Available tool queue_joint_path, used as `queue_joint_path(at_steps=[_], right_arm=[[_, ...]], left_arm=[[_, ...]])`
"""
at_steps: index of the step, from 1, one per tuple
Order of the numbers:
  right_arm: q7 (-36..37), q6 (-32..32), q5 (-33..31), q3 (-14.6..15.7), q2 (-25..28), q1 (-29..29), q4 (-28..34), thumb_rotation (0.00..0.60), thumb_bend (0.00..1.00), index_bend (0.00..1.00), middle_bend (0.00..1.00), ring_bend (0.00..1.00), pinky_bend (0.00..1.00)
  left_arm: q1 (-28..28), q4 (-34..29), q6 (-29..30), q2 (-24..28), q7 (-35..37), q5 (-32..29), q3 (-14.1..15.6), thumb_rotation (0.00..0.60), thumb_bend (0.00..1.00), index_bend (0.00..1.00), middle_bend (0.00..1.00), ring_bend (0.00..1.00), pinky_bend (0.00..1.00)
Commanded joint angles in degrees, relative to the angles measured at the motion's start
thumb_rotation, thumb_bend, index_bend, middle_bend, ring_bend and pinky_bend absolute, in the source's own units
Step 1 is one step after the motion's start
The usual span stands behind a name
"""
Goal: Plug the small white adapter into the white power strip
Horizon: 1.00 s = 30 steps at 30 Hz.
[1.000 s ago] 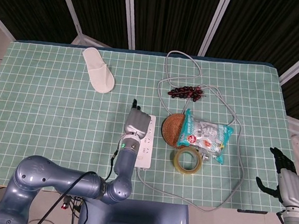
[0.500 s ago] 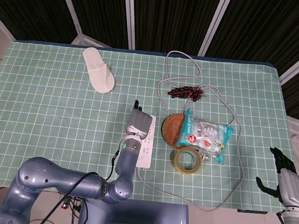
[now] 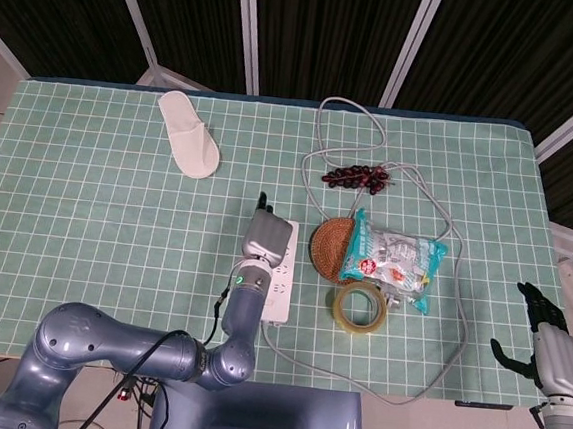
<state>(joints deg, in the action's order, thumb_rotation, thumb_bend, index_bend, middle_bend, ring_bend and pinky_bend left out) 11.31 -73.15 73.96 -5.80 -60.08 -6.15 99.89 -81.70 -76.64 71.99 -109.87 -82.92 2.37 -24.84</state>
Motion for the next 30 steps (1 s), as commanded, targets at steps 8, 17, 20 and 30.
queue_joint_path(at_steps=[8,17,20,30], right_arm=[[0.16,0.08,-0.09,-0.01,0.04,0.0,0.1,0.6,0.39,0.0,0.0,0.0,0.0],[0.35,0.0,-0.08,-0.06,0.07,0.02,0.19,0.6,0.39,0.0,0.0,0.0,0.0],[0.45,0.02,-0.06,-0.07,0.07,0.01,0.16,0.6,0.39,0.0,0.0,0.0,0.0],[0.68,0.05,-0.02,-0.08,0.07,0.01,0.1,0.6,0.39,0.0,0.0,0.0,0.0]], left_arm=[[0.14,0.4,-0.18,-0.56,-0.4,0.28,0.27,0.6,0.6,0.71,0.73,0.19,0.0],[0.39,0.93,-0.77,-1.01,-0.21,0.81,0.48,0.6,0.6,0.71,0.73,0.19,0.0],[0.53,1.5,-0.99,-1.47,-0.06,1.05,0.73,0.6,0.6,0.71,0.73,0.19,0.0],[1.0,3.45,-2.03,-2.68,0.09,1.56,1.17,0.6,0.6,0.72,0.73,0.19,0.0]])
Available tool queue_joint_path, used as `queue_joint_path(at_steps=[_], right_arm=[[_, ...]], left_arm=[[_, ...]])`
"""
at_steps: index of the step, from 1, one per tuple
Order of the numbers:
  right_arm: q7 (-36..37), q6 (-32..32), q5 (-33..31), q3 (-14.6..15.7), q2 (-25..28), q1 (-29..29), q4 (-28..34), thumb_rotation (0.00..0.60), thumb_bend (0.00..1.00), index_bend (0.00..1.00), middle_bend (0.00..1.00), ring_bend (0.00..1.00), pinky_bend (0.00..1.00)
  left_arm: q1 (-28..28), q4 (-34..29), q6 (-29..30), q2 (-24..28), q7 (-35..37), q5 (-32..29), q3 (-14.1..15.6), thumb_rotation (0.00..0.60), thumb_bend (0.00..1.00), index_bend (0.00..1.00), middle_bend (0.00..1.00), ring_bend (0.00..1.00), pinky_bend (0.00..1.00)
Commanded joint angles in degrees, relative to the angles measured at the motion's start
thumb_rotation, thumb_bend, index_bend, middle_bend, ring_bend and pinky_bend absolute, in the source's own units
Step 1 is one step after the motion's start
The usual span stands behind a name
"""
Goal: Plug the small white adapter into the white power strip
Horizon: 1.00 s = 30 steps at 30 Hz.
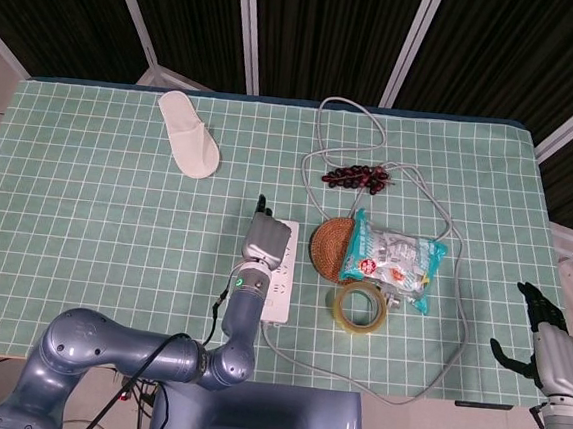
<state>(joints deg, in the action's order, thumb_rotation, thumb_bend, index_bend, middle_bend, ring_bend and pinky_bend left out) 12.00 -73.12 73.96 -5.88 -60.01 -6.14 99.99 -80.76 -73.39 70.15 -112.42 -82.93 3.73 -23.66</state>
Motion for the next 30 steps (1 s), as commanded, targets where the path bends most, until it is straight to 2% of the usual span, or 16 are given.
queue_joint_path(at_steps=[1,30], right_arm=[[0.0,0.01,-0.04,-0.02,-0.01,-0.01,0.01,0.6,0.39,0.0,0.0,0.0,0.0],[0.38,-0.23,0.21,-0.04,-0.1,0.07,-0.11,0.6,0.39,0.0,0.0,0.0,0.0]], left_arm=[[0.1,0.31,-0.3,-0.22,0.17,0.32,-0.02,0.6,0.6,0.72,0.73,0.19,0.0],[1.11,1.39,-1.74,-1.99,0.39,1.77,0.44,0.6,0.6,0.74,0.75,0.2,0.0]])
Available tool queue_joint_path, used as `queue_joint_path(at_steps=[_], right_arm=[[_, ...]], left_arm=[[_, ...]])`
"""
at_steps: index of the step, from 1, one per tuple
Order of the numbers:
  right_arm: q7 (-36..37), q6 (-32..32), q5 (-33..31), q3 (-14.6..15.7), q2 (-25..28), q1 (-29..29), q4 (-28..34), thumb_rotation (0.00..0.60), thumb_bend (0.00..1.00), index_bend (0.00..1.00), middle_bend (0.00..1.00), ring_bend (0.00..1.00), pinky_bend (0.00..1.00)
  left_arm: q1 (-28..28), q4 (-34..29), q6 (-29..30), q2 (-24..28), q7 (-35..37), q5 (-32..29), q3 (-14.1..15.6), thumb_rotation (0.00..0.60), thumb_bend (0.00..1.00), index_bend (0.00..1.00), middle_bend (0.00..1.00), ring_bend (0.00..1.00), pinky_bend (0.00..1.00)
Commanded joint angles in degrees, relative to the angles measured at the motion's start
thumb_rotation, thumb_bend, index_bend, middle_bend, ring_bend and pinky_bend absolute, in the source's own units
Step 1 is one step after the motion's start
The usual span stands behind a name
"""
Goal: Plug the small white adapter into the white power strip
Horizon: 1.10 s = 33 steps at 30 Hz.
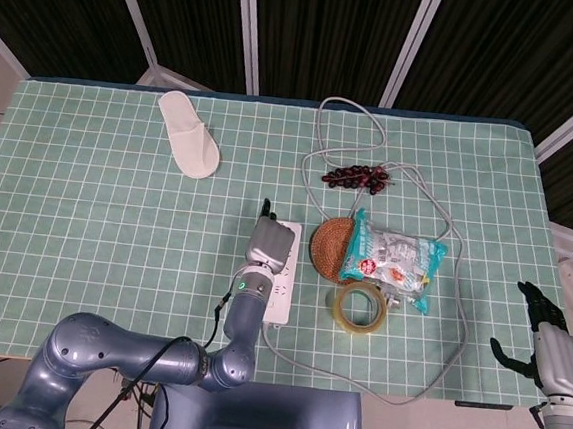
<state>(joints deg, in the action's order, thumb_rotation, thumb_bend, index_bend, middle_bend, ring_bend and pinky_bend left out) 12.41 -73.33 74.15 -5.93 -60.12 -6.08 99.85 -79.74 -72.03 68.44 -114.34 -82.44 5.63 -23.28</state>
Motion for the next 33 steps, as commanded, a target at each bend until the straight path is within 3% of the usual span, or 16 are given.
queue_joint_path(at_steps=[1,20,23,25,28,30,33], right_arm=[[-0.02,-0.06,0.05,0.01,0.0,0.02,0.06,0.6,0.39,0.0,0.0,0.0,0.0],[0.16,-0.03,0.17,0.06,0.05,0.04,0.01,0.6,0.39,0.0,0.0,0.0,0.0],[0.16,-0.01,0.17,0.06,0.07,0.03,0.02,0.6,0.39,0.0,0.0,0.0,0.0],[0.19,0.03,0.12,0.08,0.08,0.04,-0.02,0.6,0.39,0.0,0.0,0.0,0.0],[0.16,0.01,0.14,0.1,0.11,0.05,0.05,0.6,0.39,0.0,0.0,0.0,0.0],[0.04,0.0,0.16,0.12,0.08,0.05,0.04,0.6,0.39,0.0,0.0,0.0,0.0],[-0.07,-0.14,0.26,0.14,0.05,0.08,0.04,0.6,0.39,0.0,0.0,0.0,0.0]], left_arm=[[0.14,0.04,-0.06,-0.1,-0.19,-0.26,0.05,0.6,0.6,0.74,0.75,0.2,0.0],[0.44,0.88,-0.78,-1.1,0.24,0.74,-0.12,0.6,0.59,0.71,0.73,0.21,0.0],[0.43,0.61,-0.68,-0.88,-0.34,0.44,-0.14,0.6,0.51,0.6,0.61,0.2,0.0],[0.46,0.08,-0.48,-0.43,-0.89,0.08,-0.24,0.6,0.38,0.48,0.46,0.18,0.0],[0.47,-0.95,0.39,0.43,-1.56,0.71,0.18,0.6,0.15,0.25,0.19,0.07,0.0],[0.62,-1.92,1.08,1.19,-1.7,1.38,0.44,0.6,0.06,0.12,0.07,0.02,0.0],[0.94,-3.15,1.95,2.19,-1.07,2.11,0.02,0.6,0.0,0.01,0.0,0.0,0.0]])
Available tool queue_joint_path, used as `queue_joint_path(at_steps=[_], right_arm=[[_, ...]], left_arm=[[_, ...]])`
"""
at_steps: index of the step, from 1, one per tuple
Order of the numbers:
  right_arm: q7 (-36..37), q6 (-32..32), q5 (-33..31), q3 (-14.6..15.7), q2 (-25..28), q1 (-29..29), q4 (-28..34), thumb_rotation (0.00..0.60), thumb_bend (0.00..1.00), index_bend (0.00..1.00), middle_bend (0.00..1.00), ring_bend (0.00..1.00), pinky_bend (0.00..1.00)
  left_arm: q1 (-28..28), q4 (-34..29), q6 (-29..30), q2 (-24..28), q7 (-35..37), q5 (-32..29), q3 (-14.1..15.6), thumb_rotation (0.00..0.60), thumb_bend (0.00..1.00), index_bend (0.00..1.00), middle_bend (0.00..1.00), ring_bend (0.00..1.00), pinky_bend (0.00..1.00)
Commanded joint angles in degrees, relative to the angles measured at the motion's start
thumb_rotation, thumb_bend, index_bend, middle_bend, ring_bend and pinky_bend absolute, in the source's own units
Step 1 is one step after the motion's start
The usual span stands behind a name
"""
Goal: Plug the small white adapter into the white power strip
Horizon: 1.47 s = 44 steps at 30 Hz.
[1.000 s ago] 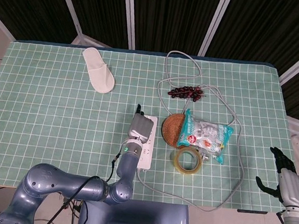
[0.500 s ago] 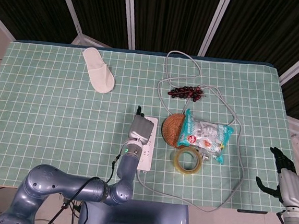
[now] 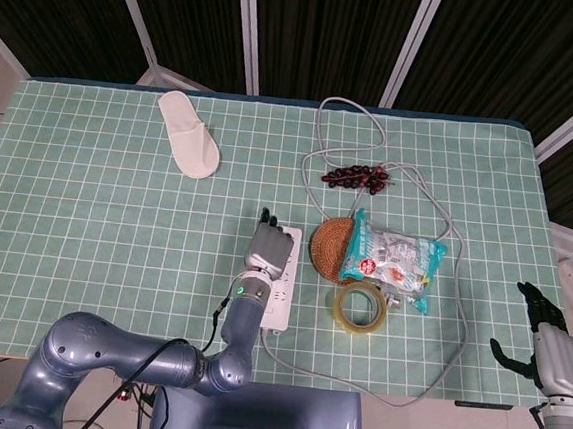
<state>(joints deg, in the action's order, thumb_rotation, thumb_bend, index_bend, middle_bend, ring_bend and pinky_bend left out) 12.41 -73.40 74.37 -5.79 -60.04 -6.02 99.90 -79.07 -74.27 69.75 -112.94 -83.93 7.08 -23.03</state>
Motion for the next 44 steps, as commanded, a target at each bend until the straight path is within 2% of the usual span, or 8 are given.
queue_joint_path(at_steps=[1,8,14,20,25,34,39,44], right_arm=[[-0.1,-0.12,0.07,0.01,-0.04,0.03,-0.02,0.6,0.39,0.0,0.0,0.0,0.0],[-0.42,-0.56,0.45,0.05,-0.18,0.11,-0.3,0.6,0.39,0.0,0.0,0.0,0.0],[-1.25,-1.31,1.13,0.15,-0.44,0.22,-0.71,0.6,0.39,0.0,0.0,0.0,0.0],[-3.56,-3.02,2.28,0.25,-1.26,0.43,-1.65,0.6,0.39,0.0,0.0,0.0,0.0],[-5.77,-4.1,2.91,0.33,-1.87,0.52,-2.29,0.6,0.39,0.0,0.0,0.0,0.0],[-9.66,-6.3,3.84,0.28,-3.26,0.78,-3.3,0.6,0.39,0.0,0.0,0.0,0.0],[-10.88,-7.02,4.01,0.2,-3.73,0.89,-3.5,0.6,0.39,0.0,0.0,0.0,0.0],[-11.61,-7.78,4.79,0.34,-4.05,1.05,-3.9,0.6,0.39,0.0,0.0,0.0,0.0]], left_arm=[[0.42,-1.49,0.85,1.31,0.8,1.09,-0.45,0.6,0.0,0.0,0.0,0.0,0.0],[2.97,-6.97,2.42,5.96,6.56,6.07,-1.64,0.6,0.0,0.0,0.0,0.0,0.0],[10.18,-19.89,6.86,15.08,14.39,12.39,-0.23,0.6,0.0,0.0,0.0,0.0,0.0],[23.26,-35.01,12.26,28.46,27.03,27.07,8.72,0.6,0.0,0.0,0.0,0.0,0.0],[34.84,-39.95,17.23,36.63,39.97,40.24,18.33,0.6,0.0,0.0,0.0,0.0,0.0],[52.45,-30.44,25.5,42.72,61.67,62.68,32.96,0.6,0.0,0.0,0.0,0.0,0.0],[58.98,-22.07,28.99,41.78,66.72,67.86,35.9,0.6,0.0,0.0,0.0,0.0,0.0],[62.17,-18.39,28.64,41.1,71.65,68.6,34.75,0.6,0.0,0.0,0.0,0.0,0.0]])
